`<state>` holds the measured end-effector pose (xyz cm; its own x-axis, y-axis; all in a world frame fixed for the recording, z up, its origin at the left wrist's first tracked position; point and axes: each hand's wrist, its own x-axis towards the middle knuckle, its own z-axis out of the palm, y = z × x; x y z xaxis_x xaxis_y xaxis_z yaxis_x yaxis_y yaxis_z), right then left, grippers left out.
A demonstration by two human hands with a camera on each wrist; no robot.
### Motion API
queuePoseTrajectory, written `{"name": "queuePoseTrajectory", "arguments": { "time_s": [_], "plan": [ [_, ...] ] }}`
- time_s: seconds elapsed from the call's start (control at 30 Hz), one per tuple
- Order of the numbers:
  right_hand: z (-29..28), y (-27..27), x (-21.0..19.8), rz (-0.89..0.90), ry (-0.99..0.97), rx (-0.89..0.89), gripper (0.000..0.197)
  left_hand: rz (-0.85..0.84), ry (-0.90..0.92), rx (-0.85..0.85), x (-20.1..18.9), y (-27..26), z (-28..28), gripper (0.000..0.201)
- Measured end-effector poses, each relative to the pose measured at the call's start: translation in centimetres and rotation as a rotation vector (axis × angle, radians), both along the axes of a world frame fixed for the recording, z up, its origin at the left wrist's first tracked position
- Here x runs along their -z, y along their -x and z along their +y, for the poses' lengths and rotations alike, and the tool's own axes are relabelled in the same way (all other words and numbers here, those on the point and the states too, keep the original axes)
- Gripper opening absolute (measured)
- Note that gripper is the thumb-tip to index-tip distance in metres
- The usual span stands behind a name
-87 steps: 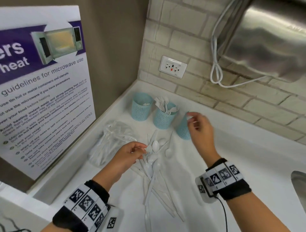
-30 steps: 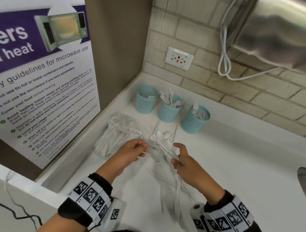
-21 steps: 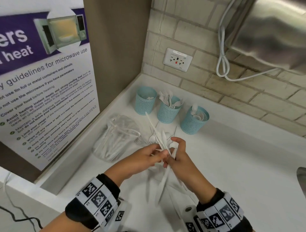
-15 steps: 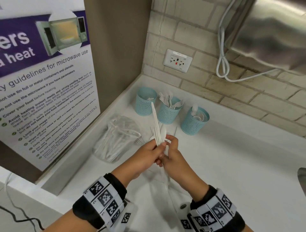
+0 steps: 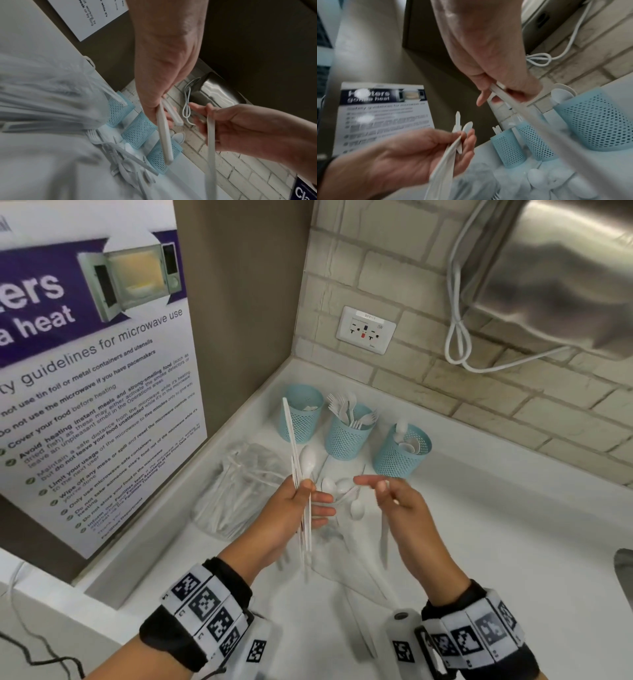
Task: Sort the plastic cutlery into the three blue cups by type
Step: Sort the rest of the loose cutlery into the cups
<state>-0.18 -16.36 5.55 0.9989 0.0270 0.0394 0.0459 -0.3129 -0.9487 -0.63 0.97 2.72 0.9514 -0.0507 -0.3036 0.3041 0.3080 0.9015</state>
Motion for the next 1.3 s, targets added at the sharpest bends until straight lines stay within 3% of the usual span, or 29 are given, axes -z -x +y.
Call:
{"name": "queuePoseTrajectory", "arguments": {
  "time_s": [0.23, 0.4, 0.57, 0.67, 0.83, 1.0, 1.1, 1.2, 1.3],
  "plan": [
    [-1.6, -0.6, -0.5, -0.088, -0.306, 0.209, 0.032, 0.019, -0.042, 0.029, 0.1, 0.2, 0.3, 0.02],
    [-1.2, -0.2, 0.5, -0.057, -0.524, 0.249, 0.016, 0.037, 0.018, 0.022, 0.0, 0.1, 0.6, 0.021],
    [-1.2, 0.0, 0.7, -0.086, -0.681, 0.297, 0.017, 0.058, 0.094, -0.061, -0.3, -0.2, 1.3, 0.019],
    [-1.0, 0.0, 0.9, -0.063, -0.743, 0.237, 0.023, 0.05, 0.091, -0.027, -0.1, -0.2, 1.3, 0.018],
    [0.6, 1.0, 2.9, 0.088, -0.314, 0.014, 0.014, -0.006, 0.043, 0.058, -0.2, -0.1, 0.7, 0.021],
    [1.1, 1.6, 3.5, 0.034, 0.264, -0.316, 0.033, -0.027, -0.006, 0.111, -0.3, 0.2, 0.6, 0.021],
    [1.5, 1.2, 2.6, 0.03, 0.352, -0.31, 0.031, 0.004, -0.034, 0.105, -0.1, 0.2, 0.6, 0.023],
    [1.9, 0.4, 1.0, -0.139, 0.381, -0.212, 0.018, -0.014, -0.086, 0.115, 0.0, 0.2, 0.7, 0.025],
    [2.0, -0.7, -0.8, -0.398, 0.573, -0.223, 0.042, -0.016, -0.171, 0.205, 0.0, 0.3, 1.0, 0.026]
  ]
}}
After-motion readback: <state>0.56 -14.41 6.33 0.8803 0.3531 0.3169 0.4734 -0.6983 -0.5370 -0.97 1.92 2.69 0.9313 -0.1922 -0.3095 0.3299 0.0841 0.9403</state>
